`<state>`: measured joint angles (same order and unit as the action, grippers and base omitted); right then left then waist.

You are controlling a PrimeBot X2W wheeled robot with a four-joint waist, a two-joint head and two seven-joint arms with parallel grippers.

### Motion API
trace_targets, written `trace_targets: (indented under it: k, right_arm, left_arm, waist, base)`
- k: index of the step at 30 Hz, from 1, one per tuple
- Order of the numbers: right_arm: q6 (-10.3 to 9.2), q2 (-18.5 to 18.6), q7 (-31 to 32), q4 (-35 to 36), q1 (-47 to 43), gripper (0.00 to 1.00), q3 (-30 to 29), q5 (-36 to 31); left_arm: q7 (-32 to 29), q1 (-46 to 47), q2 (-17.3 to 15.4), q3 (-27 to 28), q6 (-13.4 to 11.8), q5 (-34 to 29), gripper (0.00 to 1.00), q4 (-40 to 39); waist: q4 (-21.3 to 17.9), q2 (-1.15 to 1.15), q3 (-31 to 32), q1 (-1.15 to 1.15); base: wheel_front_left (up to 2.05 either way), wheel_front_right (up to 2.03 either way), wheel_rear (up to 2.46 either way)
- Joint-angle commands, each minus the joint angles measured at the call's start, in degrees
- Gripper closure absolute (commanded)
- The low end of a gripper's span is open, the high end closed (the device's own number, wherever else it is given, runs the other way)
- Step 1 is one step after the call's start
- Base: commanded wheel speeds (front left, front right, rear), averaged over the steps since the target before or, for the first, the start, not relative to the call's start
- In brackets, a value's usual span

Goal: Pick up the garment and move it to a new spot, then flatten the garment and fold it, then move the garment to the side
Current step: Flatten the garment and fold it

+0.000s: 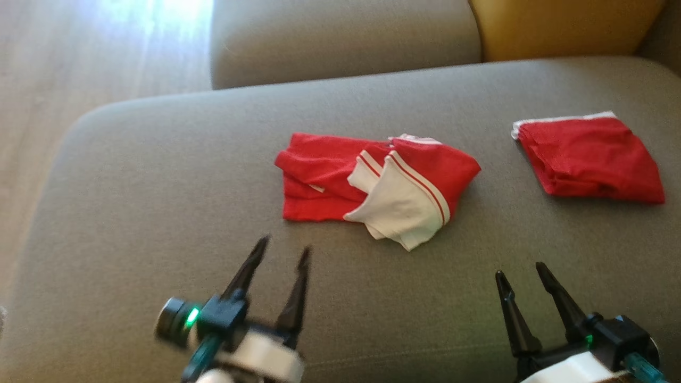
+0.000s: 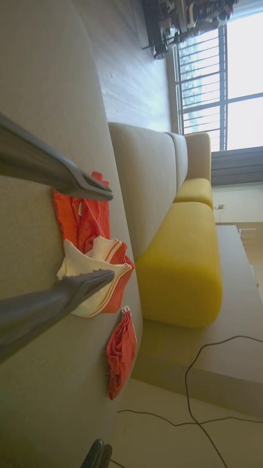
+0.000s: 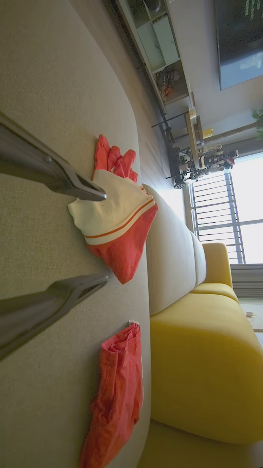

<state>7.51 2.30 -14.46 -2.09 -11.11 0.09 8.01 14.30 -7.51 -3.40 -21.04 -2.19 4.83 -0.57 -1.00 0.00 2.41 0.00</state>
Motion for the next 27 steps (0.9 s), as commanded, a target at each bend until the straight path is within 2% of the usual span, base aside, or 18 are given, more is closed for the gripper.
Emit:
trace_targets:
  k: [1,6,13,27]
  right_arm:
    - [-0.02,0.58,-0.54,2.18,3.34,0.0,1.53,-0.64]
    - [-0.02,0.58,-0.54,2.8,5.17,0.0,1.78,-1.28]
    - [-0.02,0.58,-0.54,3.43,8.37,0.0,1.67,-0.86]
    - [-0.02,0.58,-0.54,3.4,10.8,0.0,1.74,0.56]
  left_arm:
    - [0.7,7.75,0.52,-0.61,1.74,0.36,0.0,0.86]
    - [0.7,20.1,0.52,-5.85,3.93,1.85,0.0,10.51]
    - [-1.93,36.44,0.52,-11.54,4.18,7.93,0.0,24.56]
    - [-2.6,47.89,0.52,-14.88,6.47,12.14,0.0,39.52]
  waist:
    - [-2.12,0.0,-2.66,0.0]
    - [-5.22,0.0,-7.22,0.0]
    - [-9.02,0.0,-12.85,0.0]
    - [-11.8,0.0,-16.98,0.0]
  base:
    - [0.0,0.0,0.0]
    - [0.0,0.0,0.0]
    - [0.0,0.0,0.0]
    - [0.0,0.0,0.0]
